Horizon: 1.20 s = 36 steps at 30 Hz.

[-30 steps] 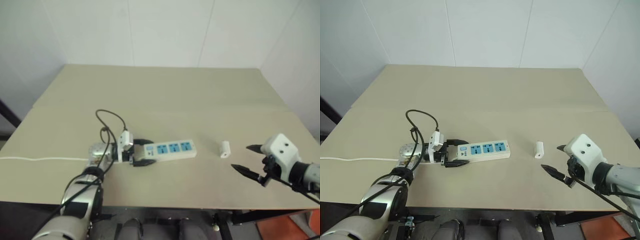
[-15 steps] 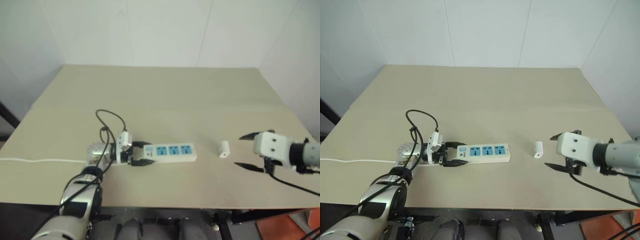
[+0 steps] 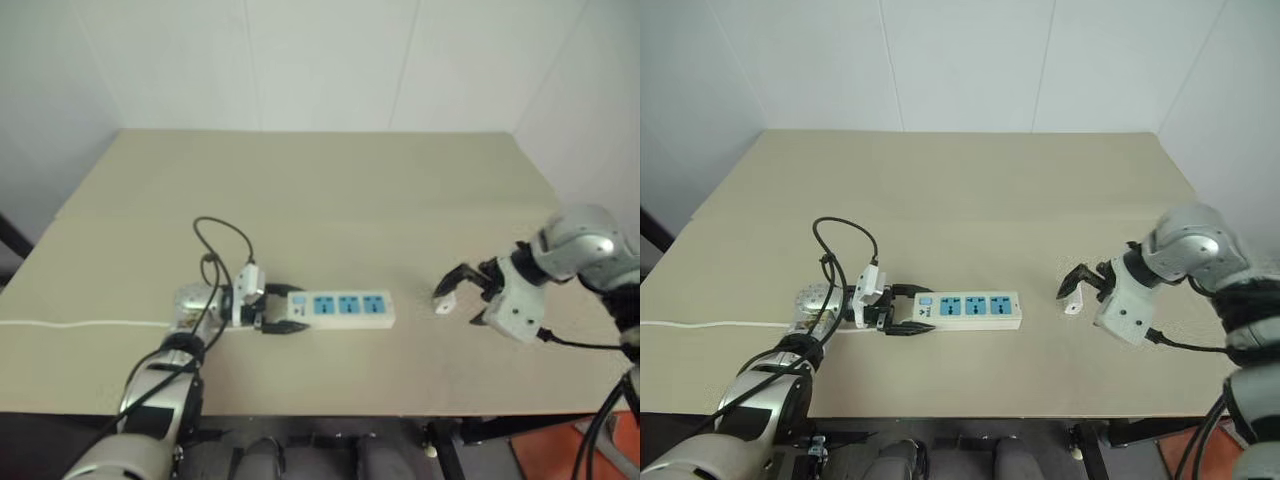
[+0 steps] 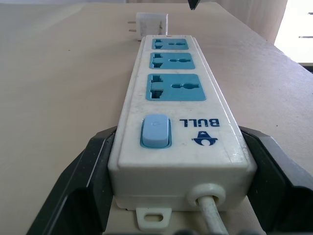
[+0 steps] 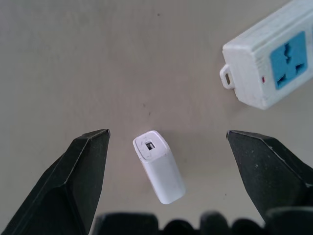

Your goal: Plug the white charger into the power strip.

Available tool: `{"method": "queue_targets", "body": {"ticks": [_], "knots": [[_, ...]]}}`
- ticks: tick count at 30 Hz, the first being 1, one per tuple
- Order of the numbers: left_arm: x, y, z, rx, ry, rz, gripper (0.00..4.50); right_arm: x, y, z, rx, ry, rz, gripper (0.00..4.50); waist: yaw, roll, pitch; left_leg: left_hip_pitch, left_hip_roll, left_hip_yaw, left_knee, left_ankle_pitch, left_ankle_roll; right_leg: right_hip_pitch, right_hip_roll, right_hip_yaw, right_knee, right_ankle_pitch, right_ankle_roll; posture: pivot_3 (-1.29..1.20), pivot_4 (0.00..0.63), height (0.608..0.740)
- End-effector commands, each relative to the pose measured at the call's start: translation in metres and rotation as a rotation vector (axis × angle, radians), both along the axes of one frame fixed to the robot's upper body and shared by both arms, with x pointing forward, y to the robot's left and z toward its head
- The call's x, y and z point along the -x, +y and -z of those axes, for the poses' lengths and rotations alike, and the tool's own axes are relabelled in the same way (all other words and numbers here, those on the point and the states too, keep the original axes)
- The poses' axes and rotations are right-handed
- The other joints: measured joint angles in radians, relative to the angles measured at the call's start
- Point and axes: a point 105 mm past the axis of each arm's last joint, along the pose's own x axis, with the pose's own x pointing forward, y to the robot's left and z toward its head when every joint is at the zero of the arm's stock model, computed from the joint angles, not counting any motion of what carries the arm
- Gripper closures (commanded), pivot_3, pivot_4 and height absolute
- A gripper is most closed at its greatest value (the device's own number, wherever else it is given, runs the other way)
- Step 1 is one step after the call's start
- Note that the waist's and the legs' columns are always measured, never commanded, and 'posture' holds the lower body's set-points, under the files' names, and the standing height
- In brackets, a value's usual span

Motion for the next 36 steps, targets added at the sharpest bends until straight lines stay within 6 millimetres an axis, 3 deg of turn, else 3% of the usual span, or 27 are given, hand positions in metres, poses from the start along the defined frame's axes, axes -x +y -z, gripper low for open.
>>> {"method": "queue_targets", "body": {"ticks": [1, 8, 18, 28, 36], "knots": [[0.003, 0.002, 0.002, -0.009, -0.005, 0.011, 1.23, -0.003, -0.004, 0.001, 0.103, -0.02, -0.102, 0.0, -0.001, 0.0, 0.0, 0.0, 0.0, 0.0, 0.0, 0.0, 0.0, 0.0, 0.0, 0.0, 0.0, 0.0, 0.0, 0.0, 0.15, 0.74], [0.003, 0.0, 0.001, 0.0, -0.019, 0.007, 1.23, -0.012, 0.01, 0.011, 0.164, -0.002, -0.204, 0.0, -0.001, 0.001, 0.0, 0.003, 0.0, 0.0, 0.0, 0.0, 0.0, 0.0, 0.0, 0.0, 0.003, -0.001, -0.002, 0.0, 0.15, 0.74], [0.002, 0.001, 0.0, 0.01, -0.027, -0.008, 1.23, -0.028, 0.021, 0.016, 0.182, -0.032, -0.173, 0.0, 0.0, 0.003, 0.002, 0.003, -0.001, 0.0, 0.0, 0.0, 0.0, -0.001, 0.0, 0.0, 0.004, -0.001, -0.002, 0.0, 0.15, 0.74], [0.003, 0.001, 0.001, 0.005, -0.028, -0.009, 1.23, -0.046, 0.015, 0.022, 0.224, -0.123, -0.141, 0.0, 0.0, 0.005, 0.003, 0.002, -0.001, 0.0, 0.0, 0.0, 0.0, -0.001, 0.0, 0.001, 0.005, -0.001, -0.003, 0.0, 0.15, 0.74], [0.001, 0.0, -0.001, 0.004, -0.032, -0.01, 1.23, -0.048, 0.012, 0.021, 0.236, -0.142, -0.194, 0.0, -0.001, 0.005, 0.003, 0.003, -0.001, 0.0, 0.0, 0.0, 0.0, -0.001, 0.0, 0.001, 0.005, -0.001, -0.003, 0.0, 0.15, 0.74]]}}
